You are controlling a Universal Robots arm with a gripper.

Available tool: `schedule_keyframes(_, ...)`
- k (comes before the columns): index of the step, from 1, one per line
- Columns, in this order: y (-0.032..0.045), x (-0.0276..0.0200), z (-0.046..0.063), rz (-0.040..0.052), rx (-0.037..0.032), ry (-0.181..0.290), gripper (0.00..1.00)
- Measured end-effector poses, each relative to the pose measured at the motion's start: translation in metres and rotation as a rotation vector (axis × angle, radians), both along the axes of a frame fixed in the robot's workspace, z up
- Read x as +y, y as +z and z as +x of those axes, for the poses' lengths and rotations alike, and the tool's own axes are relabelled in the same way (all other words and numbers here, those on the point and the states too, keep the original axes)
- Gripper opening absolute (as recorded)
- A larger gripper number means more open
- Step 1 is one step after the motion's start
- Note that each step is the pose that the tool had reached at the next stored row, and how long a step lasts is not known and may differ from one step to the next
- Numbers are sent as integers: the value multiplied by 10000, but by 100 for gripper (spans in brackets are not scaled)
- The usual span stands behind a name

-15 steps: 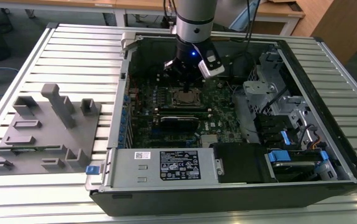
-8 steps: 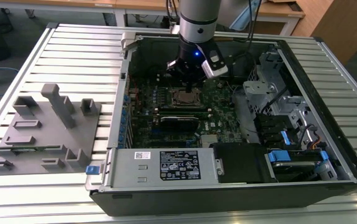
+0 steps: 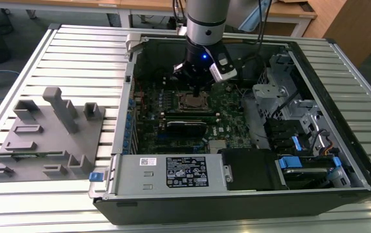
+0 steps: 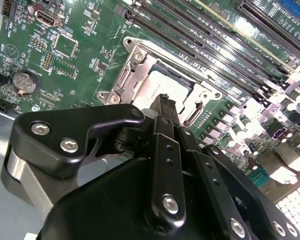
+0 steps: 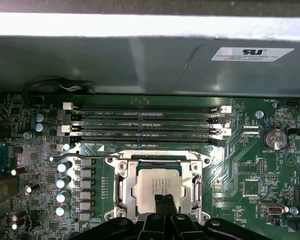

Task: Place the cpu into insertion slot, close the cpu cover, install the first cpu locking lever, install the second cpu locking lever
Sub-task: 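Close the cpu cover, then install the first cpu locking lever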

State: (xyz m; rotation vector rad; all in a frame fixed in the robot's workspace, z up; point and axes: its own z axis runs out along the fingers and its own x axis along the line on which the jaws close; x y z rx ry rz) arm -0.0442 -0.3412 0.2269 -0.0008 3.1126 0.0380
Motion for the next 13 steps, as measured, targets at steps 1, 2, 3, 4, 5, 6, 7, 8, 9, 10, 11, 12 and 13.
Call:
schedule_keyframes(1, 0, 0, -1, 1, 0, 1, 11)
schedule_keyframes(2, 0, 0, -2, 1, -1, 1, 11)
schedule_keyframes(3, 0, 0, -16, 0, 0, 0, 11)
schedule_keyframes(4, 0, 0, -28, 1, 0, 0, 11)
schedule_keyframes(5, 0, 0, -28, 1, 0, 1, 11)
schedule_keyframes(6, 0, 0, -29, 1, 0, 1, 11)
schedule_keyframes(7, 0, 0, -29, 0, 0, 1, 11)
schedule_keyframes(8, 0, 0, -29, 1, -1, 1, 11)
schedule_keyframes(9, 0, 0, -30, 0, 0, 0, 11)
schedule_keyframes(10, 0, 0, -30, 0, 0, 0, 11)
schedule_keyframes(11, 0, 0, -30, 1, 0, 0, 11)
schedule_keyframes(12, 0, 0, -31, 0, 0, 0, 11)
schedule_keyframes(13, 2, -1, -31, 0, 0, 1, 11)
